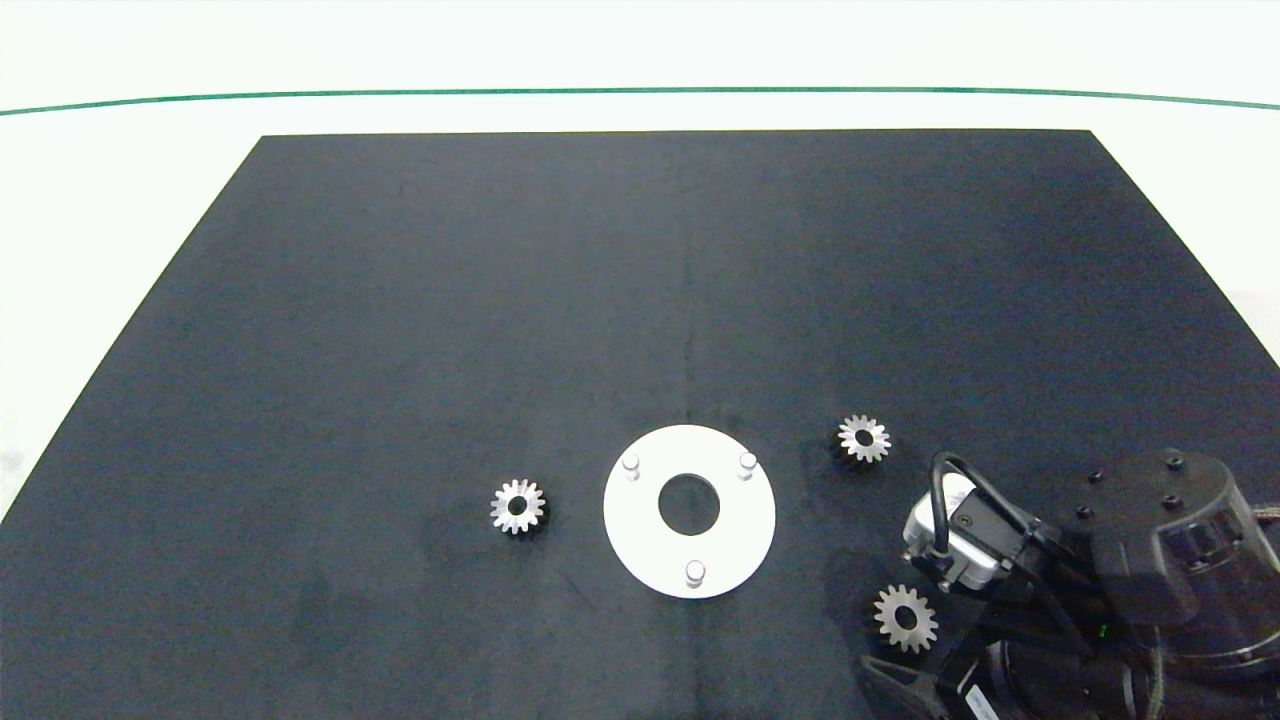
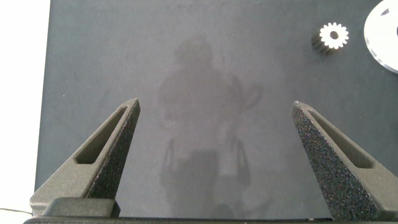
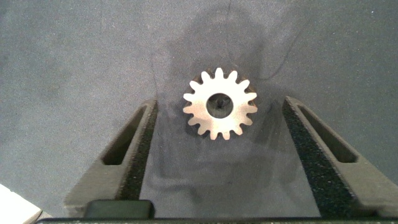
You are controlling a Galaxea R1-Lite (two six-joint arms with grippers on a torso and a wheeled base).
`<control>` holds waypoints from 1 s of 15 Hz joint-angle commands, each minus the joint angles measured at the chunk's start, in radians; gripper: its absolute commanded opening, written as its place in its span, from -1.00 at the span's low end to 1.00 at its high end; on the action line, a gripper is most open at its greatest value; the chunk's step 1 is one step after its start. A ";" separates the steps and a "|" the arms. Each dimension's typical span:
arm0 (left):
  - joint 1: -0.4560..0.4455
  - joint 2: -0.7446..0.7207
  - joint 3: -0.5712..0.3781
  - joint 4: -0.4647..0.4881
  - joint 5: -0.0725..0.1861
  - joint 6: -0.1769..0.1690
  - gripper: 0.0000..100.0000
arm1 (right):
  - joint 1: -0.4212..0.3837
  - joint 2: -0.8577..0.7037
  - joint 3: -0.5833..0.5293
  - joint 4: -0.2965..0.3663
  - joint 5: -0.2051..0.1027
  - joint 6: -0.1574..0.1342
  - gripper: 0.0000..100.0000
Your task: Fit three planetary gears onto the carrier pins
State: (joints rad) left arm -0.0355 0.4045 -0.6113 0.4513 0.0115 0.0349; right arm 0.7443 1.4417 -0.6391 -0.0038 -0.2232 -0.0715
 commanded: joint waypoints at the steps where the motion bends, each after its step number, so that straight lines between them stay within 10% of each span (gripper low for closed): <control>1: 0.000 0.001 -0.001 0.003 0.001 0.000 1.00 | 0.000 0.003 -0.002 -0.002 -0.001 -0.001 0.48; 15: -0.014 0.002 -0.002 -0.003 -0.001 -0.001 1.00 | 0.000 0.046 0.006 -0.044 0.002 0.006 -0.09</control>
State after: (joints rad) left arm -0.0489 0.4051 -0.6132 0.4453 0.0104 0.0336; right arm 0.7436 1.4821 -0.6340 -0.0470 -0.2202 -0.0657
